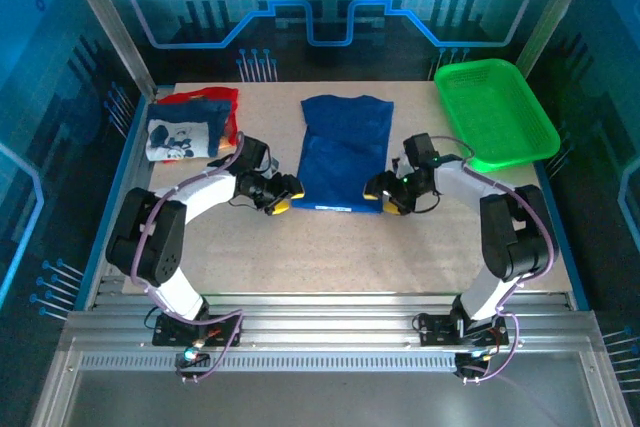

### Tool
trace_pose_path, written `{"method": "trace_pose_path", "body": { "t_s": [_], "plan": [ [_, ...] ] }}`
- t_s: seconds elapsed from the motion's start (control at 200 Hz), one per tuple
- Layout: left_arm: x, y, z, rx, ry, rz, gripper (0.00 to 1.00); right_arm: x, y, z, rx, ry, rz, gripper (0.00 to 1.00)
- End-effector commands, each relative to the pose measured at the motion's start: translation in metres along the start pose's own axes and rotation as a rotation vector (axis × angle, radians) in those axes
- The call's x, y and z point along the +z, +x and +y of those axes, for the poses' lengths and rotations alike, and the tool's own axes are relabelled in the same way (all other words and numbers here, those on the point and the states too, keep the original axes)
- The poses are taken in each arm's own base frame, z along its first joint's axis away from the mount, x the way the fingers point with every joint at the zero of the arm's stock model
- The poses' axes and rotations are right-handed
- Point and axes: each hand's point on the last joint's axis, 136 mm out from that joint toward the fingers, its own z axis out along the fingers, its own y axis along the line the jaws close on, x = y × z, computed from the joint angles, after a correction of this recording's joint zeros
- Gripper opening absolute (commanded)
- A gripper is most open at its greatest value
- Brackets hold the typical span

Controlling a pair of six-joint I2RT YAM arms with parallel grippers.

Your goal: Fold and stack the t-shirts

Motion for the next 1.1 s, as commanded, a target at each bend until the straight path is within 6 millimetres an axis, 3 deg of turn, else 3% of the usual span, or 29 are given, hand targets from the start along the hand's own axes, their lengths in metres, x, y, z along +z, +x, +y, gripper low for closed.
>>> {"method": "trace_pose_path", "body": {
  "t_s": [0.0,0.205,0.5,0.655,0.78,0.965,1.096],
  "plan": [
    [0.013,0.001,0.014,-0.041,-0.025,0.005,0.58,0.005,0.0,0.008,-0.028,-0.043,-0.008,0.68],
    [0.031,-0.006,0.021,-0.079,-0.029,-0.002,0.57,0.023,-0.005,-0.002,0.0,-0.032,-0.002,0.67],
    [0.051,-0.033,0.006,-0.111,-0.012,-0.05,0.52,0.042,-0.008,-0.006,0.032,0.011,0.044,0.56],
    [0.065,-0.035,0.003,-0.112,-0.031,-0.042,0.41,0.046,-0.007,-0.012,0.048,0.03,0.056,0.32],
    [0.065,-0.043,-0.001,-0.121,-0.026,-0.065,0.23,0.046,-0.006,-0.012,0.045,0.039,0.063,0.1],
    [0.053,-0.055,-0.024,-0.078,0.0,-0.107,0.0,0.034,0.005,-0.008,0.016,0.044,0.063,0.0],
    [0.039,-0.04,-0.019,-0.029,-0.037,-0.103,0.0,0.025,0.018,-0.009,0.006,0.048,0.067,0.0]
  ]
}}
